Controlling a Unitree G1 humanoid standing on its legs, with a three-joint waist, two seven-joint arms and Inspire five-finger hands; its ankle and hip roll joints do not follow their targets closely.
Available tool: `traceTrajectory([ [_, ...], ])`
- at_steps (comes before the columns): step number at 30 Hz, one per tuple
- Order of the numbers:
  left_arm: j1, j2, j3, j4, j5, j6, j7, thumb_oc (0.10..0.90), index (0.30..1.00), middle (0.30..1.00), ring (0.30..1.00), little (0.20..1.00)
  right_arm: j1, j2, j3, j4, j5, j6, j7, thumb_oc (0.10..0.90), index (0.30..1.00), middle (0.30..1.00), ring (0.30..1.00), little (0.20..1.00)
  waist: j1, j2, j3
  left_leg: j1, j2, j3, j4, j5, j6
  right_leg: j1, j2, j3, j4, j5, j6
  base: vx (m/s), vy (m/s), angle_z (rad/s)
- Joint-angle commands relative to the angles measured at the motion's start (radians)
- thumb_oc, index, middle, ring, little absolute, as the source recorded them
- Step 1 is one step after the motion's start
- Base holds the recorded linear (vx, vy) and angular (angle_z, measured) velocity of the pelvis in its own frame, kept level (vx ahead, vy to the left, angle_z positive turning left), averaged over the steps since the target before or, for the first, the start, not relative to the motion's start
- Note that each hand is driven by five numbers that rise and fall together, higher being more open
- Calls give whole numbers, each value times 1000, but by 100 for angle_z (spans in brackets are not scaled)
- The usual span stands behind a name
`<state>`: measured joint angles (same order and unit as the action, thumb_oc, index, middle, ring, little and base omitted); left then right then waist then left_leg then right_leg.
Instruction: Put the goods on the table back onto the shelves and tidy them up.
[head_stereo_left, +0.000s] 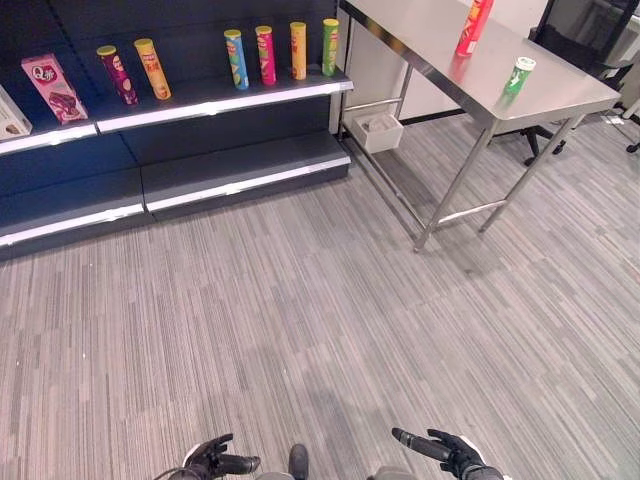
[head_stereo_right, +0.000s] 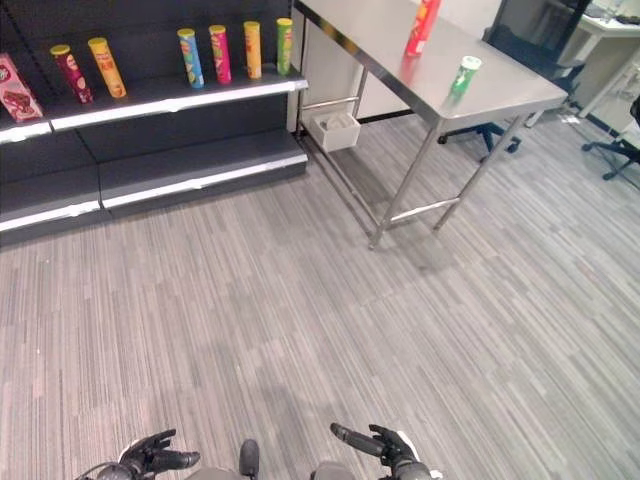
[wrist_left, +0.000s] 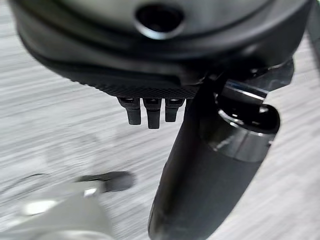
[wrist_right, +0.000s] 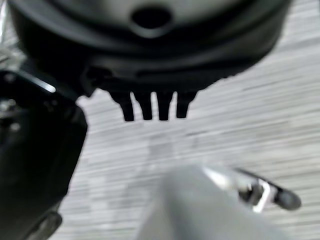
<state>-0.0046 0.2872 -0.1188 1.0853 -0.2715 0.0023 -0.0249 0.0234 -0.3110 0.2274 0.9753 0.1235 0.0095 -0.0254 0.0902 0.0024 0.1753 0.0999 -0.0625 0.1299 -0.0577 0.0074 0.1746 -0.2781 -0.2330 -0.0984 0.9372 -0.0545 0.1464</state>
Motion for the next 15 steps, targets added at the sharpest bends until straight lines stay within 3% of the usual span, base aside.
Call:
traceTrajectory([
  [1,13,43,13,-66,4,-27,28,800,900,900,900,900,-40,-53,-31,-44,6,-23,-26,800,900,900,900,900,-17,12,44,-90,45,-58,-10,29,-120,161,-5,-146,-421,113,-8,548,-80,-7],
  [2,-2,43,8,-64,0,-31,32,800,900,900,900,900,-52,-59,-33,-38,9,-19,-30,800,900,900,900,900,-26,5,54,-59,49,-52,-16,1,-141,134,-18,-199,-605,112,2,443,-185,-7],
  [4,-21,44,6,-61,9,-38,37,800,900,900,900,900,-57,-65,-42,-33,9,-17,-36,800,900,900,900,900,-50,-7,66,-3,45,-69,-29,-41,-166,107,3,-197,-843,168,33,544,-280,-3],
  [5,-23,38,9,-55,27,-43,36,800,900,900,900,900,-51,-70,-48,-29,-4,-9,-38,800,900,900,900,900,-66,-27,70,47,53,-79,-30,-79,-191,84,7,-190,-1001,252,78,471,-266,48],
  [8,-19,35,4,-50,49,-41,27,800,900,900,900,900,-42,-79,-48,-26,-12,-9,-33,800,900,900,900,900,-72,-37,57,89,62,-85,-30,-114,-206,89,5,-208,-1024,269,84,467,-288,75],
  [10,-3,32,-3,-51,60,-42,24,800,900,900,900,900,-33,-94,-40,-28,-17,-11,-27,800,900,900,900,900,-83,-42,33,131,116,-88,-10,-138,-226,115,29,-210,-988,273,57,484,-372,20],
  [11,7,27,-7,-78,40,-41,23,800,900,900,900,900,-30,-114,-36,-42,-11,-18,-27,800,900,900,900,900,-83,-25,30,102,164,-88,110,-118,-251,140,69,-218,-974,240,28,292,-313,-7],
  [12,7,27,-7,-78,40,-41,23,800,900,900,900,900,-31,-113,-36,-42,-11,-18,-27,800,900,900,900,900,-85,-28,28,98,161,-91,110,-115,-250,137,65,-219,-973,241,28,264,-345,-11],
  [13,10,28,-11,-88,37,-41,23,800,900,900,900,900,-30,-120,-34,-52,-6,-22,-28,800,900,900,900,900,-83,-24,32,70,177,-84,191,-93,-261,157,83,-224,-980,224,13,145,-257,-17],
  [15,15,31,-17,-120,23,-37,15,800,900,900,900,900,-20,-137,-37,-85,5,-27,-29,800,900,900,900,900,-82,-33,45,-44,207,-90,454,11,-276,216,108,-243,-1000,184,-33,225,-412,-45],
])
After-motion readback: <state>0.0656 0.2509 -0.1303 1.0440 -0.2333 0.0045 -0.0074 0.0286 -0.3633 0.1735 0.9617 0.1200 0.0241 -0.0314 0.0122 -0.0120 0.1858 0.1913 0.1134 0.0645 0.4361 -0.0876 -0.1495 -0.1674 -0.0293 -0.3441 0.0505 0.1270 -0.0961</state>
